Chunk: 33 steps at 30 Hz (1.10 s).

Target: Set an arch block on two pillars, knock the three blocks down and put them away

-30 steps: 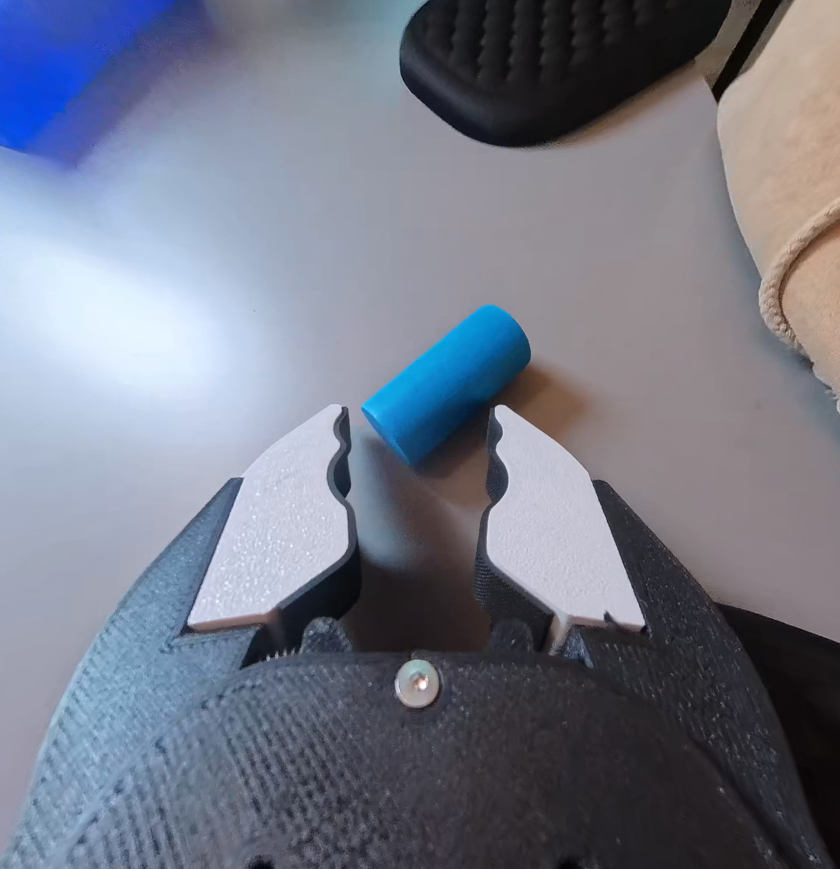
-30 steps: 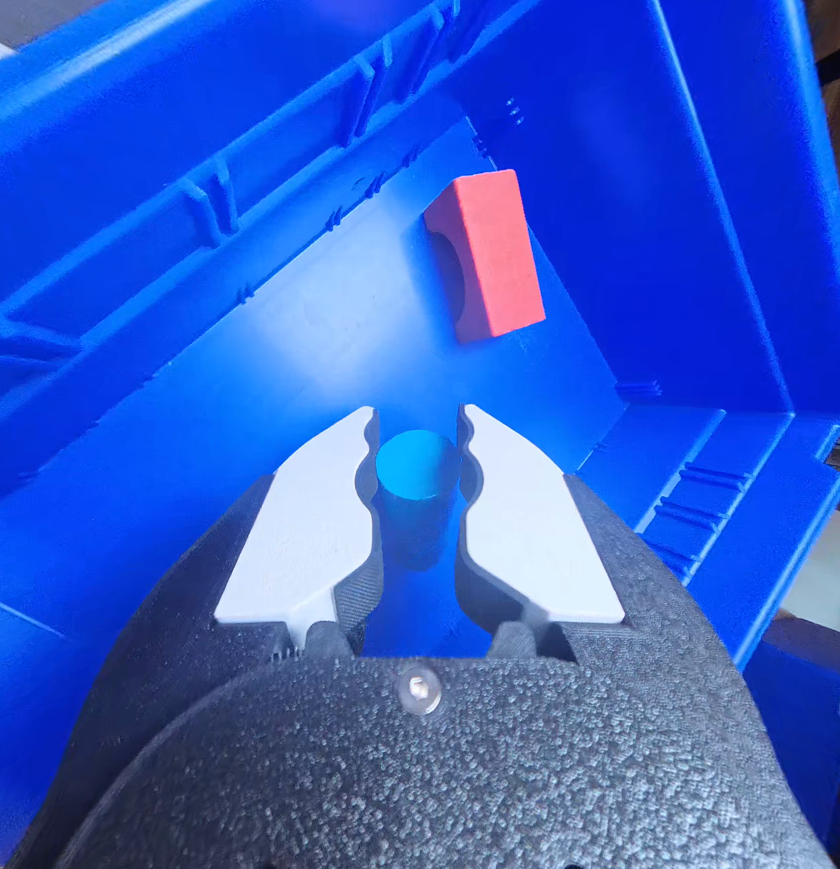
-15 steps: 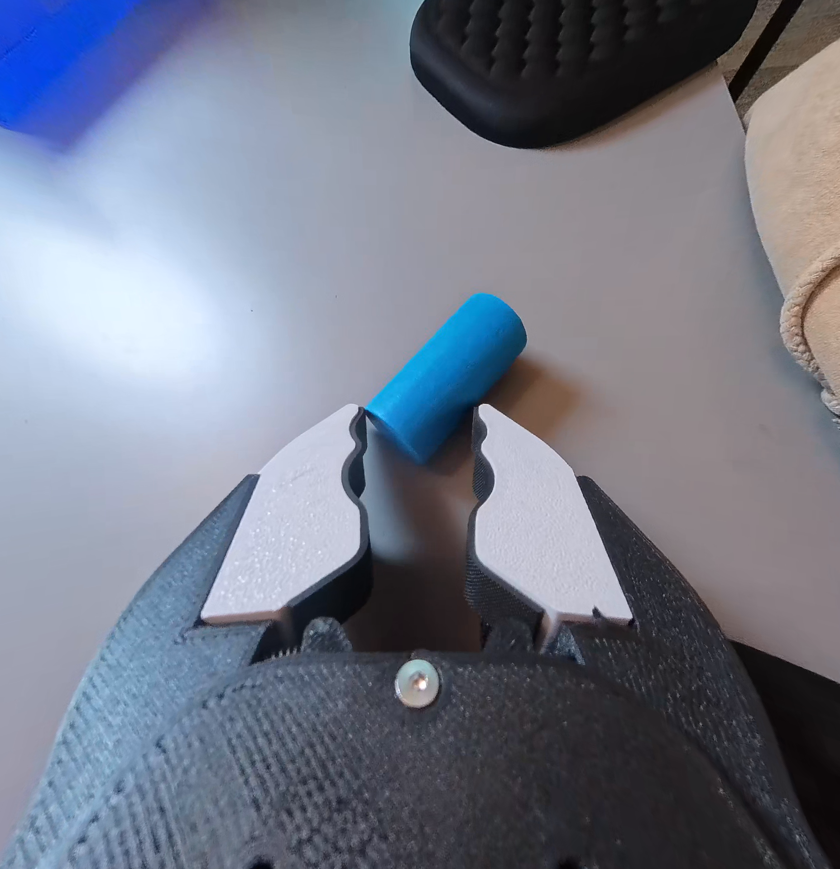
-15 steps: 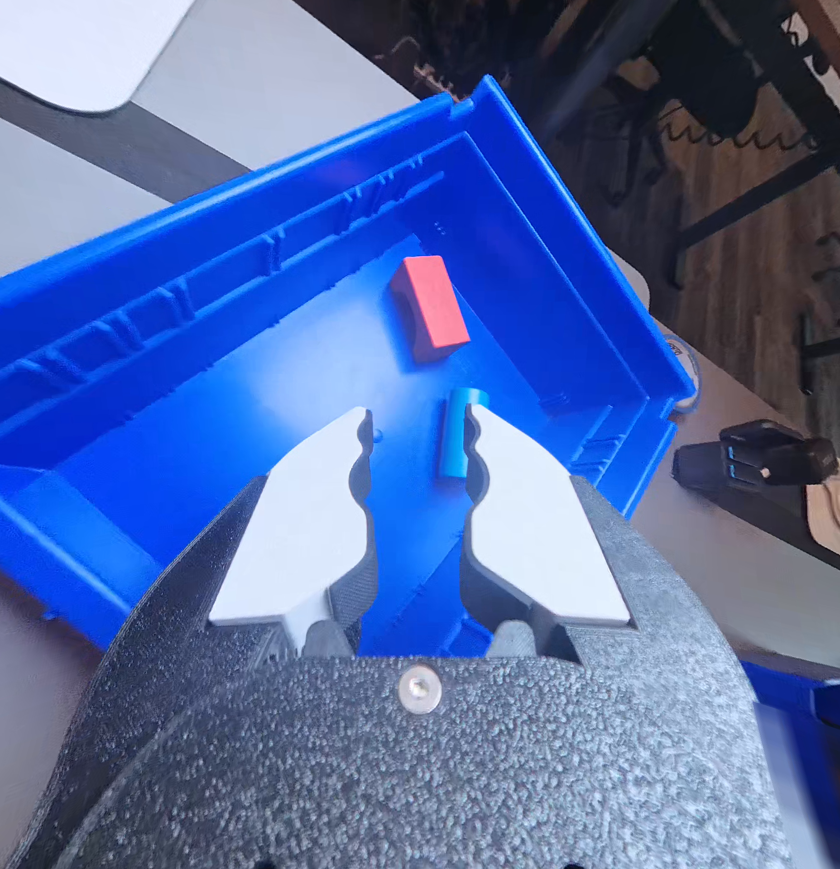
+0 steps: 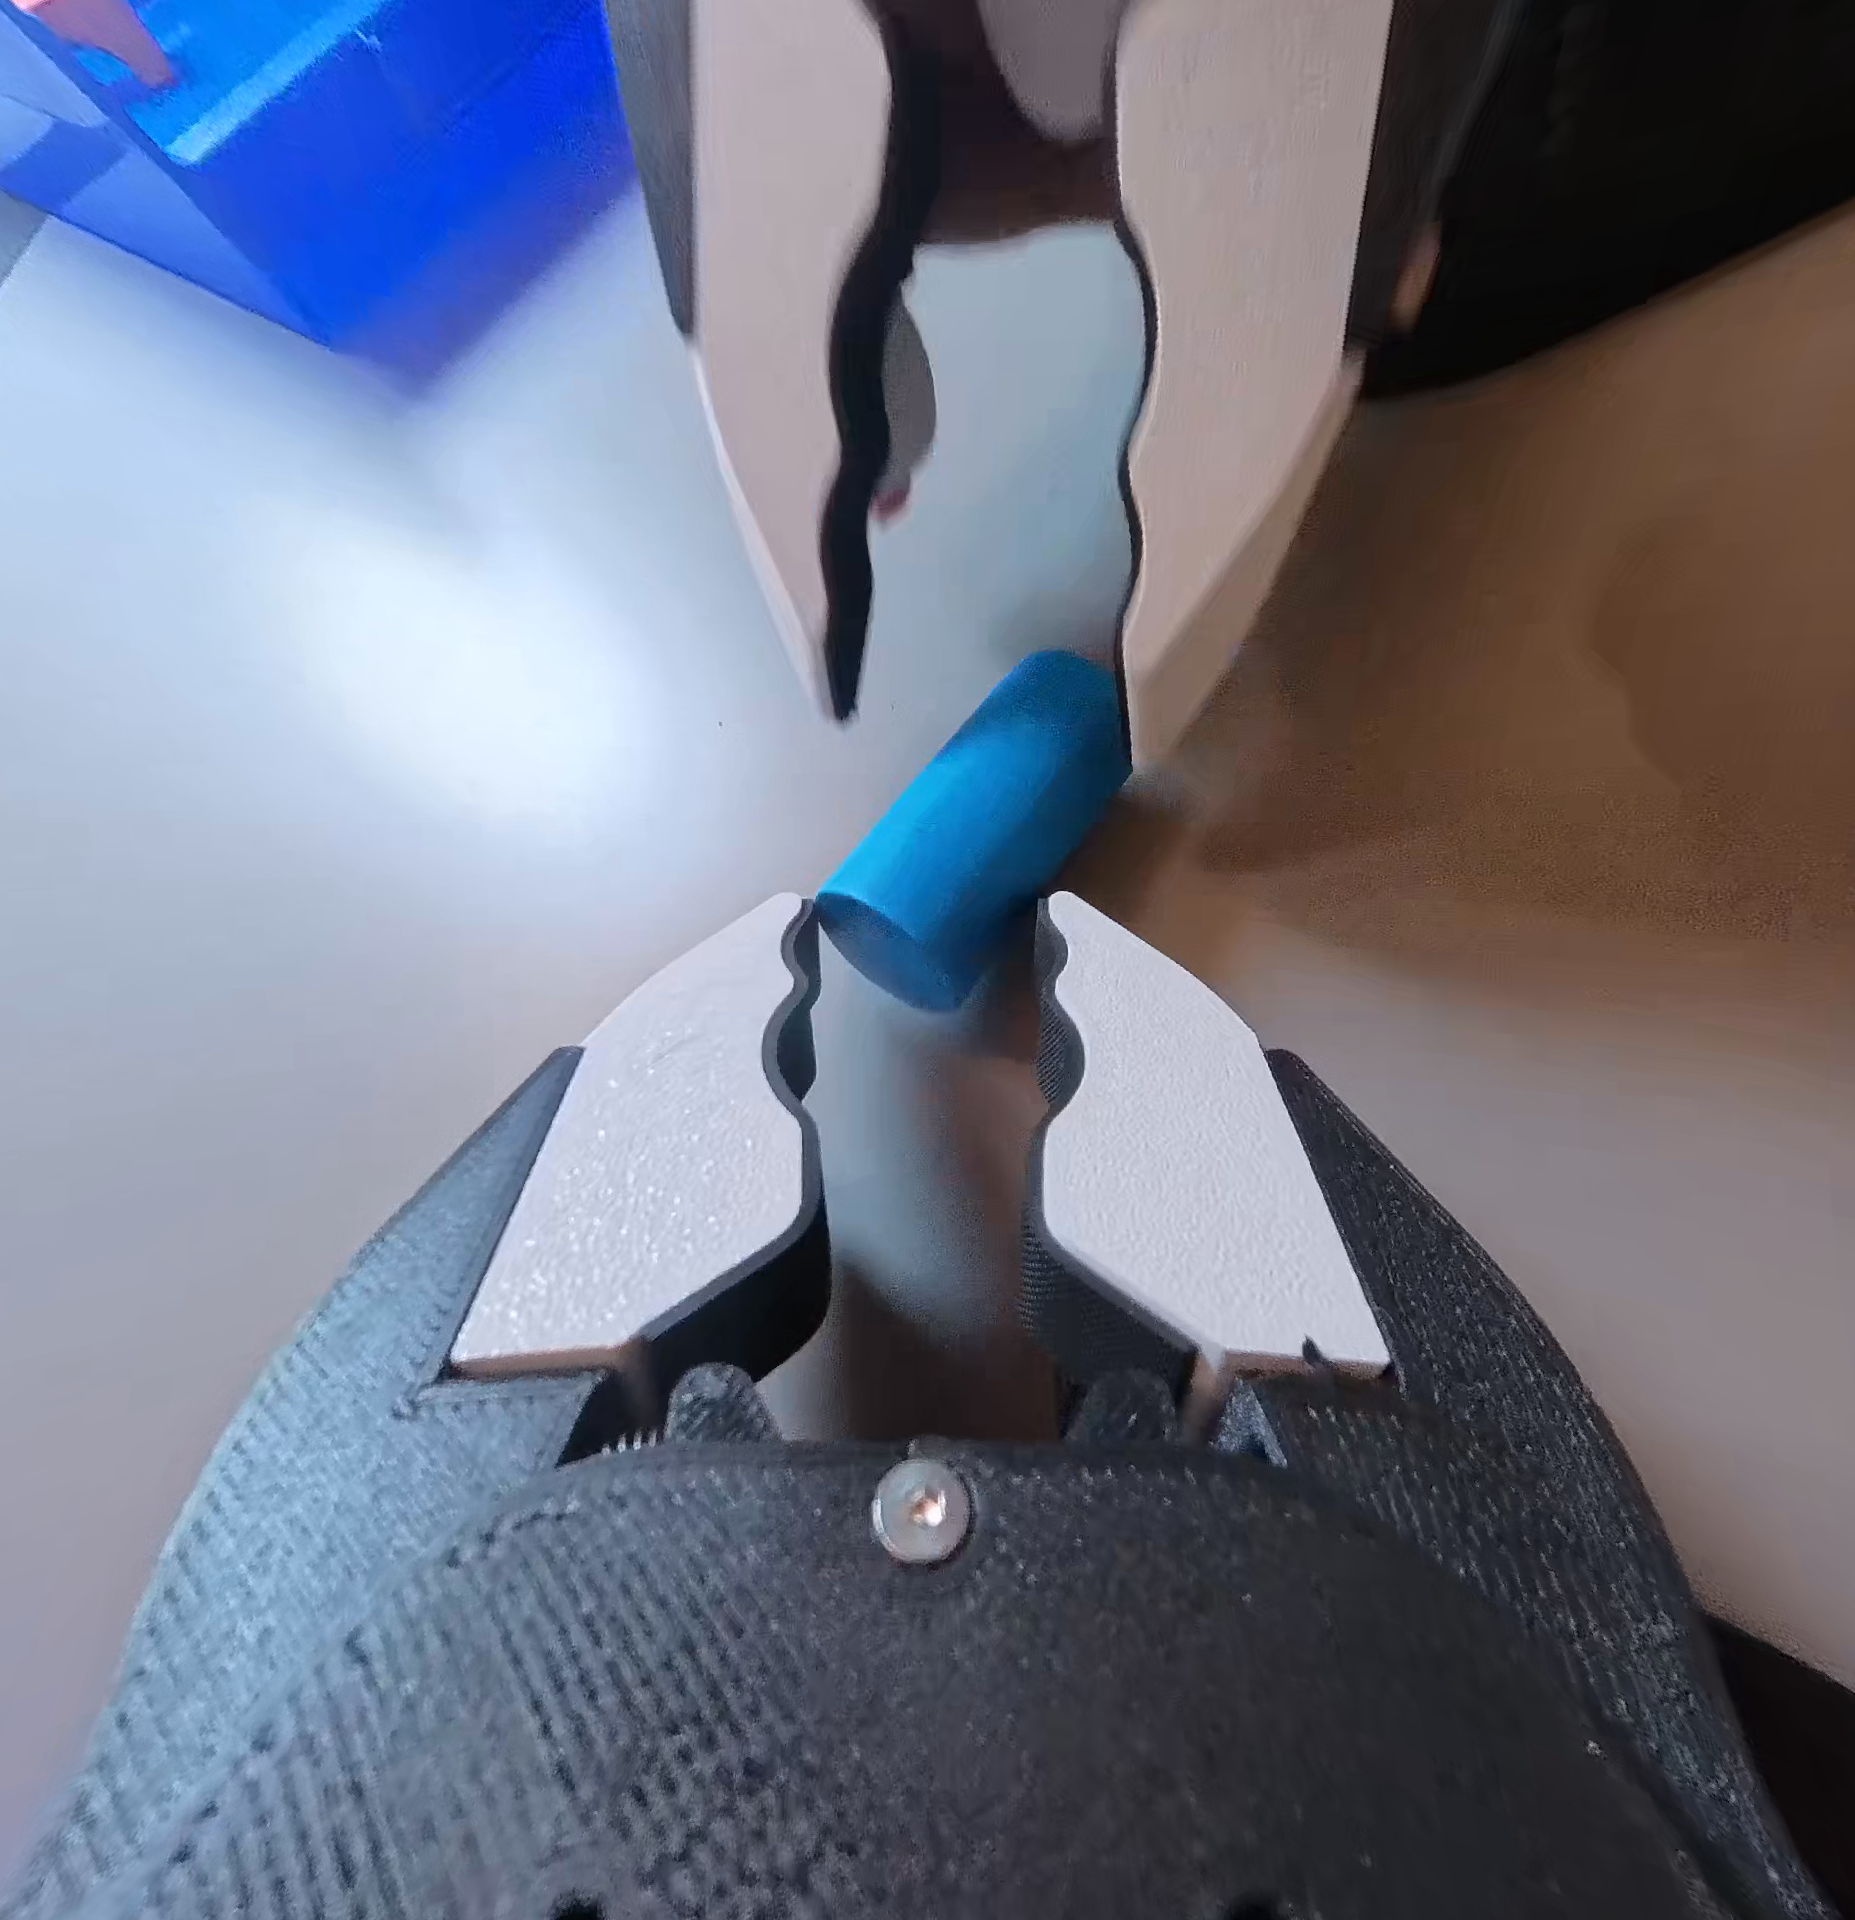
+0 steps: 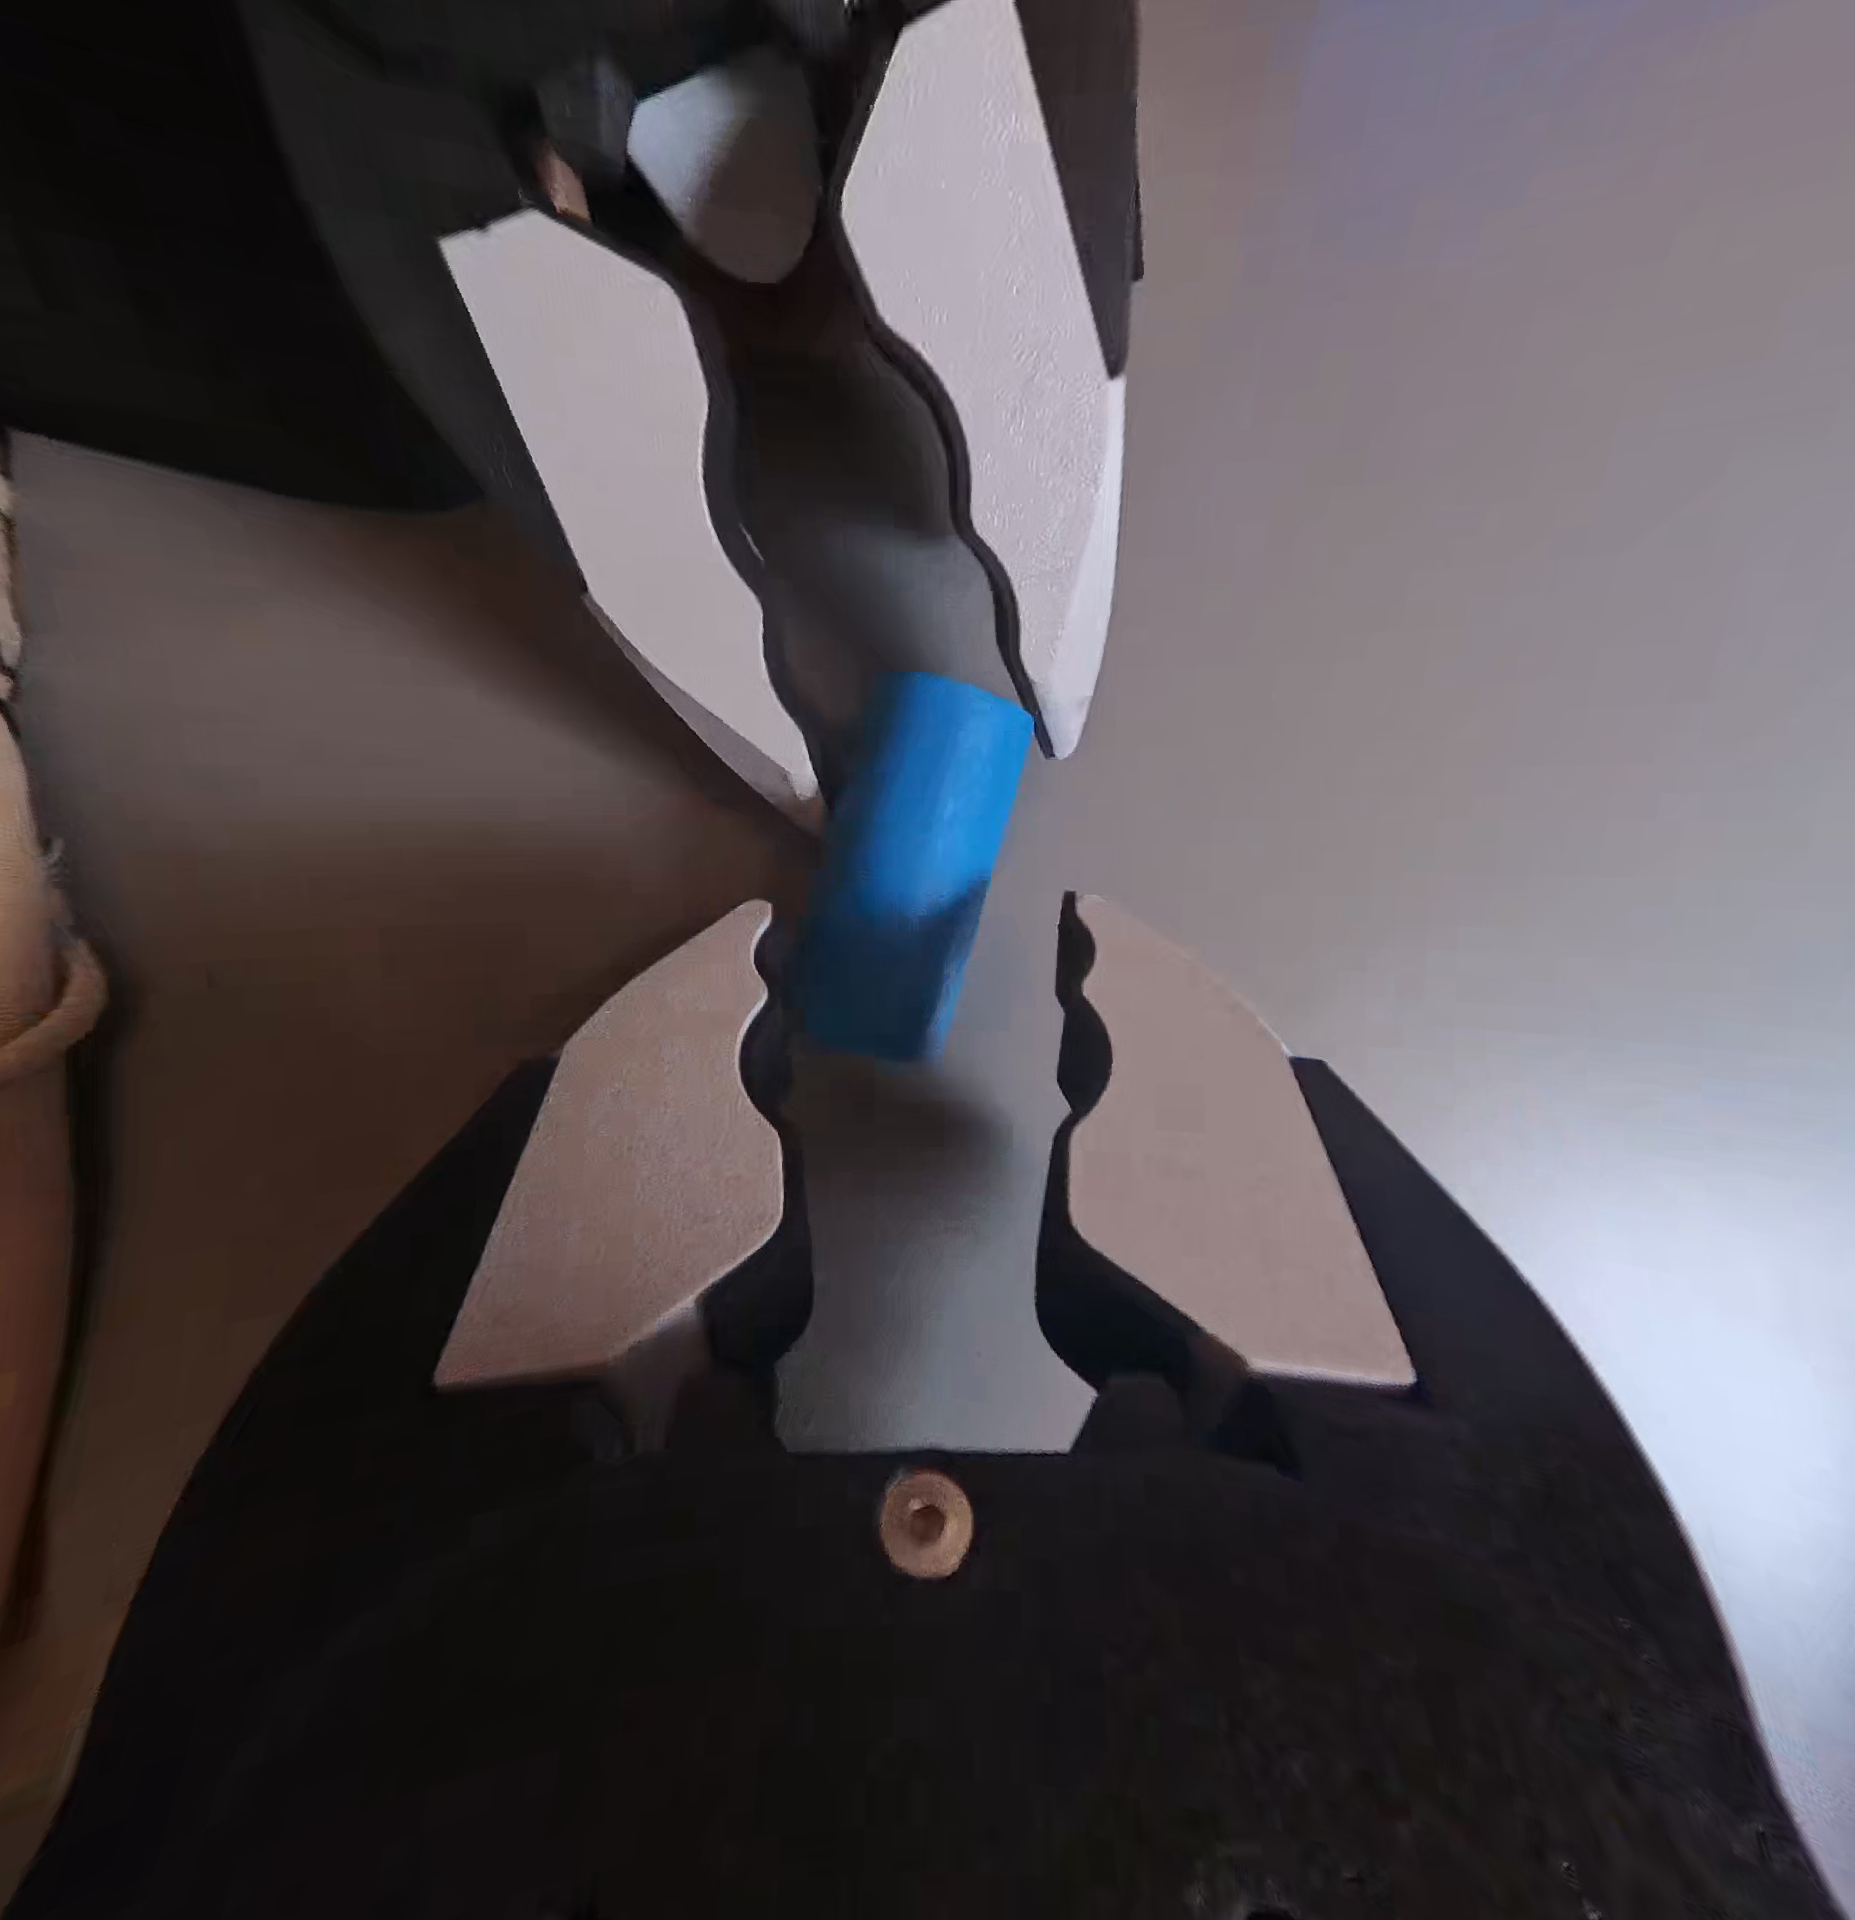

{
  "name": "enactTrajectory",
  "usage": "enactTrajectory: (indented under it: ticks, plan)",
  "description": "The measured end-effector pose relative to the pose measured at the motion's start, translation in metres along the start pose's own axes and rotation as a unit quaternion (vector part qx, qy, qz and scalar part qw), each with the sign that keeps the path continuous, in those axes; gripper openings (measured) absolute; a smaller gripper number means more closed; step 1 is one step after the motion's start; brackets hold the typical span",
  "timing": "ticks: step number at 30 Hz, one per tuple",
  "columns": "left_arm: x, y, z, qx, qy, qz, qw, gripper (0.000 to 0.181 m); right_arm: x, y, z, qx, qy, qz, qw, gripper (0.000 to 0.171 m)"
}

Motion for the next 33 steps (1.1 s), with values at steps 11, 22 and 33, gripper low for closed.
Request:
enactTrajectory:
  ticks: [11, 22, 33]
  plan:
    - [-0.017, 0.034, -0.027, 0.126, -0.004, -0.059, 0.990, 0.041, 0.068, 0.027, -0.014, 0.037, -0.024, 0.077, 0.996, 0.033]
    - [-0.012, 0.025, -0.022, 0.125, 0.018, -0.025, 0.992, 0.033, 0.345, 0.115, 0.152, -0.304, -0.194, 0.467, 0.808, 0.034]
    - [-0.010, 0.023, -0.021, 0.131, 0.010, -0.022, 0.991, 0.028, 0.416, 0.124, 0.168, -0.249, -0.273, 0.538, 0.758, 0.041]
Point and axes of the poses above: each gripper's, where its closed fingertips meet, y back along the fingers, z out of its underside, x = y × z across the jaws, the point moved 3 cm from there along y, back along the fingers, and after that the axes turned 14 degrees about z, right-handed, at the moved point
